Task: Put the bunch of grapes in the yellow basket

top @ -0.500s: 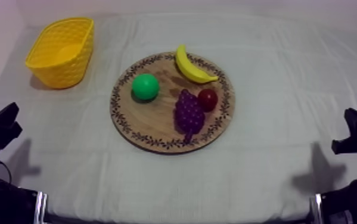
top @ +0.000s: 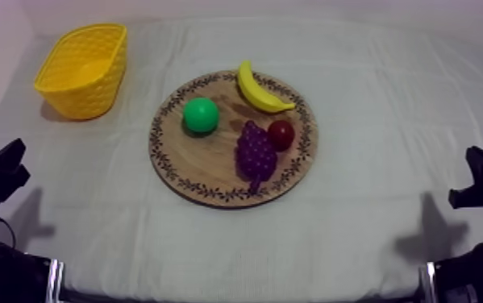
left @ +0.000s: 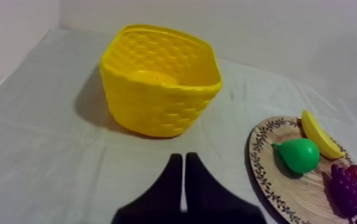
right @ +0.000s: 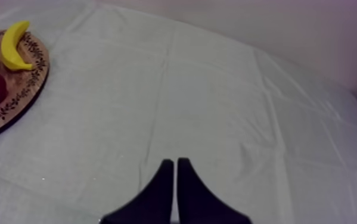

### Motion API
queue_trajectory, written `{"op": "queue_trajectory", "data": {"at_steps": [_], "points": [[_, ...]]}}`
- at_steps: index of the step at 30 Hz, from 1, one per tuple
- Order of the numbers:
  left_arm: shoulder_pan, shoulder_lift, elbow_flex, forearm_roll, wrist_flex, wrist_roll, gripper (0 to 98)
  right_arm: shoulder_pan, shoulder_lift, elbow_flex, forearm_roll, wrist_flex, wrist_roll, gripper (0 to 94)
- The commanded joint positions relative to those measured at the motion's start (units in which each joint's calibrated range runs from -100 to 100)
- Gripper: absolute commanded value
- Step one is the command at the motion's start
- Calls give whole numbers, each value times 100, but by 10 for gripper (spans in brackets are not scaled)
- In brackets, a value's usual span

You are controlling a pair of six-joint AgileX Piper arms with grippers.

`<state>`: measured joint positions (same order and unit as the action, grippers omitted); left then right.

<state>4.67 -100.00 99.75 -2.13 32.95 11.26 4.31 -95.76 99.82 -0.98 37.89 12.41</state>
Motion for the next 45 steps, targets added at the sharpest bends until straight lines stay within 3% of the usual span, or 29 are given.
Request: {"op": "queue_trajectory", "data": {"at_steps": [1, 6, 20, 27, 37, 45], "points": [[0, 0, 3, 1, 3, 0, 1, -2, 0, -4, 3, 2, 2, 3], [177, 0, 3, 1, 3, -35, 1, -2, 0, -4, 3, 2, 2, 3], [1231, 8, 3, 1, 3, 7, 1, -2, 0, -4, 3, 2, 2, 3], [1231, 9, -26, 5, 83, -43, 1, -2, 0, -4, 3, 2, 2, 3], [1248, 590, -257, 57, 61, -292, 0, -2, 0, -4, 3, 2, 2, 3], [1404, 1947, -1362, 406, 235, -886, 0, -2, 0, -4, 3, 2, 2, 3]]}}
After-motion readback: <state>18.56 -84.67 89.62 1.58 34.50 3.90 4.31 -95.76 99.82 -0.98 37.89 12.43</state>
